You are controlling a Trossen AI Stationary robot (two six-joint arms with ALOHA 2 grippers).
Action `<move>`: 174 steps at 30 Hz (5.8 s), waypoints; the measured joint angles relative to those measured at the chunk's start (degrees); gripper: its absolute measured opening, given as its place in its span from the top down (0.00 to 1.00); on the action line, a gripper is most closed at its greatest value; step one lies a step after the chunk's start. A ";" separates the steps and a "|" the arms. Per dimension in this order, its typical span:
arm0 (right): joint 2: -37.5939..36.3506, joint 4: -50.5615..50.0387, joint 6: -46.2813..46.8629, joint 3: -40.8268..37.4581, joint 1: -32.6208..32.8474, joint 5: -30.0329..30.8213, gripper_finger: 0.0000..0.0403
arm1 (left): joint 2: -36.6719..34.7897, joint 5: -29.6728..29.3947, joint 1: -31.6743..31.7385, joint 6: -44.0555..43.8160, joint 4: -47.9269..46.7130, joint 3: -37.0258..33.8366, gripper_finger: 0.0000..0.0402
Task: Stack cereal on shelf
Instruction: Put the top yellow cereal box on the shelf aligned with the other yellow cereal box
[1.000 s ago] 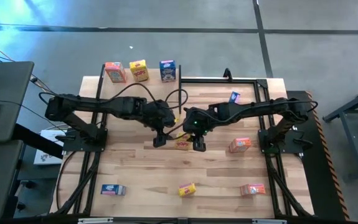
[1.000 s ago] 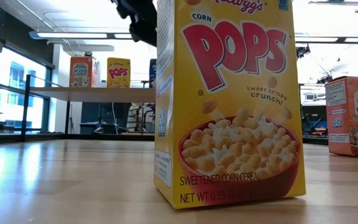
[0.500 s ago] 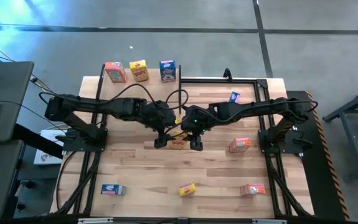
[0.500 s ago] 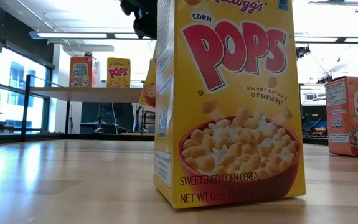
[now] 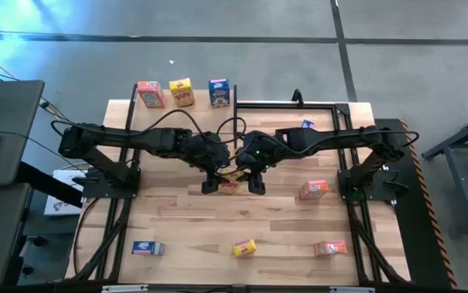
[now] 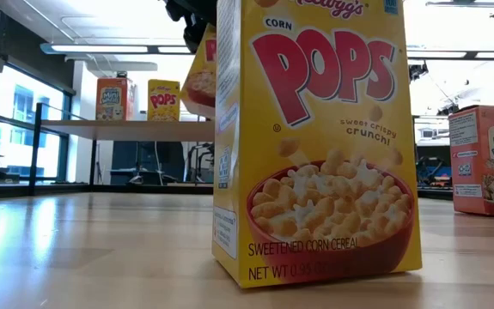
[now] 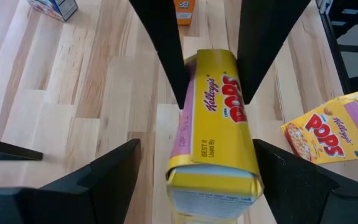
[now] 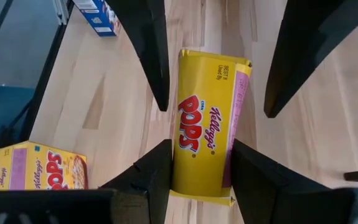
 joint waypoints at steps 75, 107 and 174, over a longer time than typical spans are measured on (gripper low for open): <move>-0.03 -3.02 0.68 -0.07 -0.04 0.90 0.40 | -1.07 1.73 0.34 2.57 0.12 -0.11 0.63; -34.26 5.03 -1.96 -19.57 -0.13 4.94 0.40 | -20.37 -2.89 9.55 10.09 -3.49 -1.48 0.64; -75.52 48.07 5.64 -83.00 -0.13 -1.18 0.40 | -32.87 14.91 48.47 22.51 -4.11 -14.32 0.64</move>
